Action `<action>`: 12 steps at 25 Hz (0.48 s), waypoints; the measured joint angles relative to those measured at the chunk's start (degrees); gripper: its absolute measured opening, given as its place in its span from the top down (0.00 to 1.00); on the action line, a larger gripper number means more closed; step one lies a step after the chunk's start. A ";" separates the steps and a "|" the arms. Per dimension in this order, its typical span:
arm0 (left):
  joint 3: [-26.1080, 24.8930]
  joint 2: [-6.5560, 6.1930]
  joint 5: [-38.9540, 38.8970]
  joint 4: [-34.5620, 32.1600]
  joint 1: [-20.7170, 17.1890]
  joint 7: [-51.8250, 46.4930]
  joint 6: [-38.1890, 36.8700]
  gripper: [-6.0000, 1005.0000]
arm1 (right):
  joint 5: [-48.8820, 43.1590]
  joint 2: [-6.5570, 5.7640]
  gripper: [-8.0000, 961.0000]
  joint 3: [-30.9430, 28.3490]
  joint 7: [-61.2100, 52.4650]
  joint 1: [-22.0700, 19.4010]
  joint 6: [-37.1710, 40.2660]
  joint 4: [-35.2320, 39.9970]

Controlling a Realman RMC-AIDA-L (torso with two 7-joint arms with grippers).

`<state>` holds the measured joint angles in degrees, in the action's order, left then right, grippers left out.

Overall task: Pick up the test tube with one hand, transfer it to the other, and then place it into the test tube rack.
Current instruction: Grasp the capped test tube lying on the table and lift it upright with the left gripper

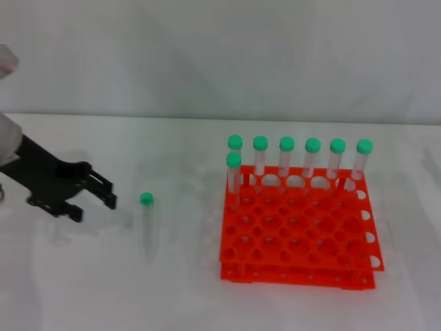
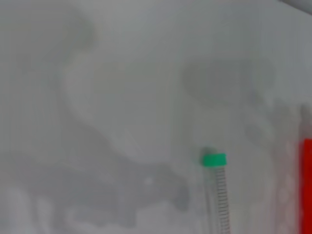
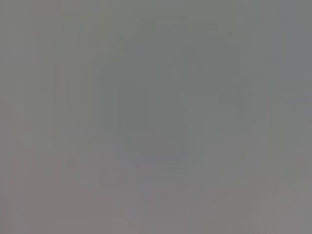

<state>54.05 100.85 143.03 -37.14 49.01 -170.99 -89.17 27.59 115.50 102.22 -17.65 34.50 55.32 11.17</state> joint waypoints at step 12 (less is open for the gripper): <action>0.04 3.00 1.33 7.90 1.71 -1.42 8.40 0.31 | -0.88 -0.76 0.09 0.79 0.03 -0.19 0.25 -0.01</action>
<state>54.08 103.84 144.36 -29.23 50.72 -172.41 -80.77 26.71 114.74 103.01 -17.62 34.31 55.57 11.16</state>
